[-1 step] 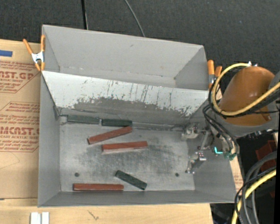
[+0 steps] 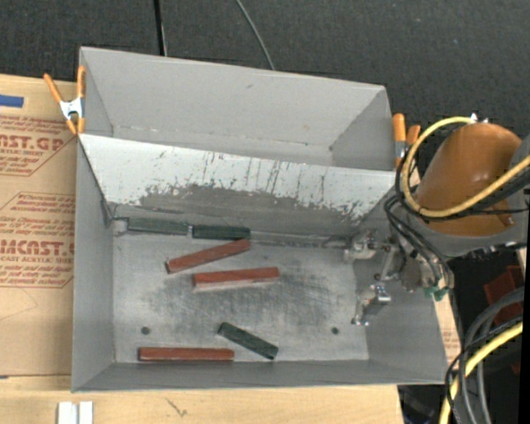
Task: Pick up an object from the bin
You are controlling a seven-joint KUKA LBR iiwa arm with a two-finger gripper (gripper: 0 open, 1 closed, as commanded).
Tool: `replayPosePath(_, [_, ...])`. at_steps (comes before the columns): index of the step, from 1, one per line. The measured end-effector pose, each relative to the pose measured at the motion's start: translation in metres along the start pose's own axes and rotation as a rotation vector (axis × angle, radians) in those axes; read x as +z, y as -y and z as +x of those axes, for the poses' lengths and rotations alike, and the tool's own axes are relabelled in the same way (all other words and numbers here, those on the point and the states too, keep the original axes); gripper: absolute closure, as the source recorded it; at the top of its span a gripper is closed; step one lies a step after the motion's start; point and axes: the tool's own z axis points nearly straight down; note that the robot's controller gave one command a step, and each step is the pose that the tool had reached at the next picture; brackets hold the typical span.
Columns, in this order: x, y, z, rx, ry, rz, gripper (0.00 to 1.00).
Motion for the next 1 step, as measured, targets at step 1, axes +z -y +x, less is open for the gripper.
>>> replayPosePath(1, [0.0652,-0.0485,-0.0225,0.037,0.006,-0.001,0.0])
